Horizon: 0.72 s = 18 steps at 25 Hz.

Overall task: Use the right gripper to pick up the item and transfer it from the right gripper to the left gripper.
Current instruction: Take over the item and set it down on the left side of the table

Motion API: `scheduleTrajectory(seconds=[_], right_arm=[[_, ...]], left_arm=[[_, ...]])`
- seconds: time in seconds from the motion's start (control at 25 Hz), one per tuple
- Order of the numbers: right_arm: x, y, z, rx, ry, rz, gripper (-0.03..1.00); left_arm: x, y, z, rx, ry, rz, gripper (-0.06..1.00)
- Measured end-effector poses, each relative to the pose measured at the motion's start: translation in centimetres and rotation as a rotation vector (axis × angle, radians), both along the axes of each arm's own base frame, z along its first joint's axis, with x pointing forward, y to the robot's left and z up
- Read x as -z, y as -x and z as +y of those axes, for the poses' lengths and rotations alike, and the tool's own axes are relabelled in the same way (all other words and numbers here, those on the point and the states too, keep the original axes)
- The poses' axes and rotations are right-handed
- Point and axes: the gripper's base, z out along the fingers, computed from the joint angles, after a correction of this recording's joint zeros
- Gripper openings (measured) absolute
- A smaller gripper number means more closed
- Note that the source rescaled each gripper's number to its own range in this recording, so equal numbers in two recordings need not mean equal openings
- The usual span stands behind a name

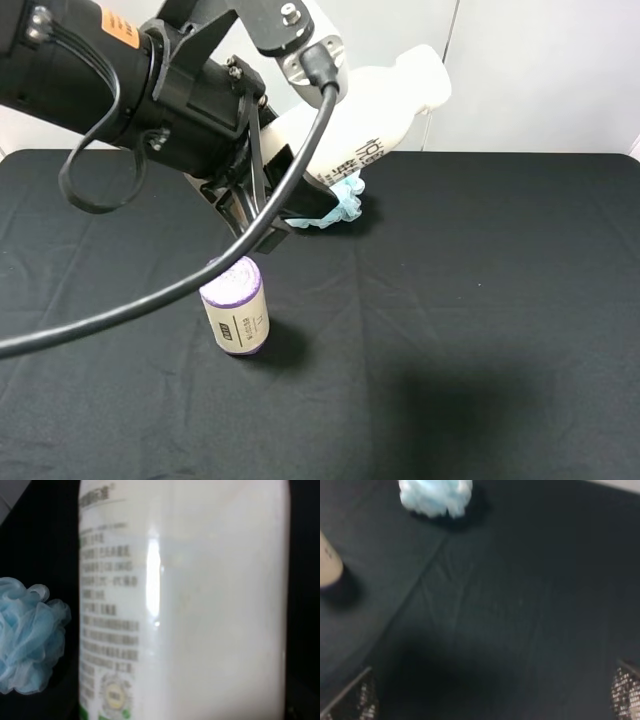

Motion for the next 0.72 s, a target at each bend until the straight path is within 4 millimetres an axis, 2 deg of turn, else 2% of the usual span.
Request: scheduleTrajectory(seconds=[0.16,0.44,0.72], right_arm=[[2.7,0.7,-0.3,0.005,-0.025,0.010,0.98],[5.2,0.9,-0.3,0.022,-0.106,-0.047,0.98],[5.8,0.6,-0.1,0.017,-0.130,-0.089,0.98]], left_arm=[[-0.1,-0.1,0.0,-0.008,0.013,-0.014,0.03],[-0.6,-0.6,-0.2,-0.034,0.056,-0.062,0.03],[-1.0,-0.9,-0.3,-0.058,0.096,-0.102,0.03]])
